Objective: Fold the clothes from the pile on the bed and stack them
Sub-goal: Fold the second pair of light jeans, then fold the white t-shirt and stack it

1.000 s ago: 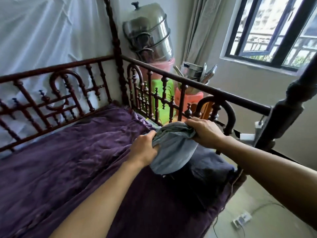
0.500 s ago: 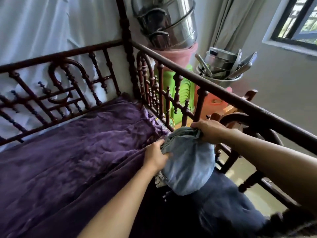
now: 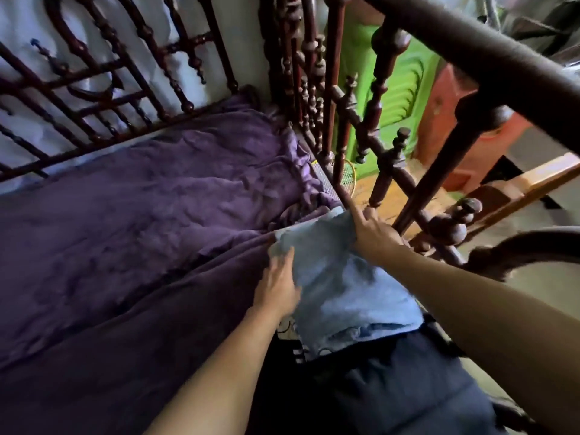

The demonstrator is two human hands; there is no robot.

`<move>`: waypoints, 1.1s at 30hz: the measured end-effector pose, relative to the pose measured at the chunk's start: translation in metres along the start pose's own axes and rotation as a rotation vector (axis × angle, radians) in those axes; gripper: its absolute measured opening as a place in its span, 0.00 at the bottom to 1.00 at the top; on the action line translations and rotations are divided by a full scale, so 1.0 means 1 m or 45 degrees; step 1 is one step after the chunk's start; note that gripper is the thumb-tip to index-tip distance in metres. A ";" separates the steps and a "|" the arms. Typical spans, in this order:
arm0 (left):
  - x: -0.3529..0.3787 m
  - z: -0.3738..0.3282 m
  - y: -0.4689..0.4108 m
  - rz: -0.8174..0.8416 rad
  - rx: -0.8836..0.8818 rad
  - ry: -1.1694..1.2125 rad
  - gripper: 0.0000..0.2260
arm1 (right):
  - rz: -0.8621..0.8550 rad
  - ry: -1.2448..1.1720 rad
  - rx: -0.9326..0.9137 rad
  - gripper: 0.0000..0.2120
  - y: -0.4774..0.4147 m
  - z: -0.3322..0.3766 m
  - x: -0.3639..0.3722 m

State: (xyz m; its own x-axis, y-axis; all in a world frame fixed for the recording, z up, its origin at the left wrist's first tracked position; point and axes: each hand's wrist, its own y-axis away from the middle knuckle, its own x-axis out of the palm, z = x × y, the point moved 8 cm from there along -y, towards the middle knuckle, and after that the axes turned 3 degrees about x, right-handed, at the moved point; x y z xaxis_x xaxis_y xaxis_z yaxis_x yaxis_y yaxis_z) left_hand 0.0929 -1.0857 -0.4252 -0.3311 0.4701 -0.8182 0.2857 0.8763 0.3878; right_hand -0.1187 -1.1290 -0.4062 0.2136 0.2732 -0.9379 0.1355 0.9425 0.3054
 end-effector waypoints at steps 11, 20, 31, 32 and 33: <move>-0.063 0.120 0.165 -0.179 -0.397 0.107 0.14 | 0.040 0.193 -0.421 0.18 0.063 0.175 -0.025; -0.169 0.266 0.439 -0.634 -0.707 0.013 0.09 | 0.041 0.258 -1.077 0.14 0.269 0.442 -0.006; -0.183 0.417 0.780 -0.890 -1.043 0.007 0.06 | -0.077 0.399 -1.504 0.14 0.524 0.677 0.047; -0.179 0.430 0.801 -0.895 -1.080 0.028 0.07 | -0.068 0.404 -1.533 0.13 0.541 0.696 0.055; -0.176 0.443 0.820 -0.902 -1.111 0.049 0.08 | -0.062 0.404 -1.563 0.13 0.557 0.715 0.061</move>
State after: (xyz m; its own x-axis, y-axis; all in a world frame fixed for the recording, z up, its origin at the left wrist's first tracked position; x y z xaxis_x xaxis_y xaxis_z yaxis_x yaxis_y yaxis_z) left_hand 0.7838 -0.4964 -0.1507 -0.2005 -0.1736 -0.9642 -0.7002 0.7138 0.0171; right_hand 0.6613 -0.7247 -0.1762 -0.0298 0.1068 -0.9938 -0.8826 0.4639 0.0763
